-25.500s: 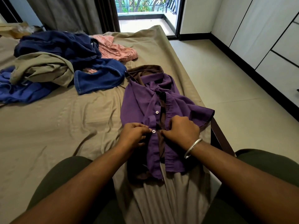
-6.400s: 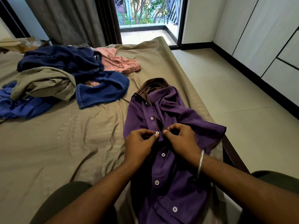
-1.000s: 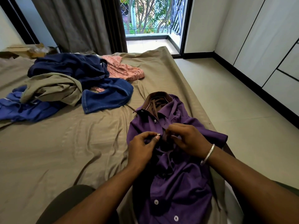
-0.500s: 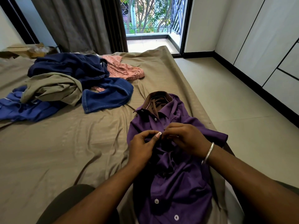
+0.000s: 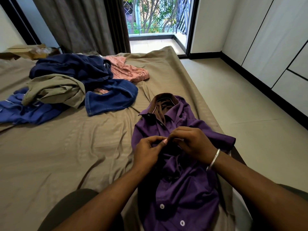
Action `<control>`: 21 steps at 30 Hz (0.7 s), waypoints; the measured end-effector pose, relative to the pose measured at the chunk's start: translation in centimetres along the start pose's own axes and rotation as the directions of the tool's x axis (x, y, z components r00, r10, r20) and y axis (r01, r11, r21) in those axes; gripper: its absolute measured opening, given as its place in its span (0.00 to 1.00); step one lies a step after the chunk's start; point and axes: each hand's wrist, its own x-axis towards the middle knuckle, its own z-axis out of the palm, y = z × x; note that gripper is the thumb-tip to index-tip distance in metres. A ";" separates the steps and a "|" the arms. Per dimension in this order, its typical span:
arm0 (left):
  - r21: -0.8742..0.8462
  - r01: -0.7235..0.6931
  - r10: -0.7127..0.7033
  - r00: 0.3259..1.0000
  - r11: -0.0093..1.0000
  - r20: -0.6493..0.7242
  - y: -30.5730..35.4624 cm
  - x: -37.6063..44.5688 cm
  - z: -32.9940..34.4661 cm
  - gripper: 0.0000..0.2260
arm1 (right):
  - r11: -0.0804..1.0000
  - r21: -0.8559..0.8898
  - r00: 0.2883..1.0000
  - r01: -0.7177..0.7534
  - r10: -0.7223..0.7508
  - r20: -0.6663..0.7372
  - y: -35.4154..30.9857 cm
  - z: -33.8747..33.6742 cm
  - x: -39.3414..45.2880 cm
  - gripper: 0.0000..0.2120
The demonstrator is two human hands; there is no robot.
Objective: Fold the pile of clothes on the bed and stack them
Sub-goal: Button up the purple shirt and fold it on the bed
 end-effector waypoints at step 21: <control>-0.026 0.084 -0.082 0.994 0.996 0.072 0.1 -0.1 0.2 0.05 | 0.997 0.057 0.998 -0.042 0.040 0.043 -0.6 0.2 -0.2 0.10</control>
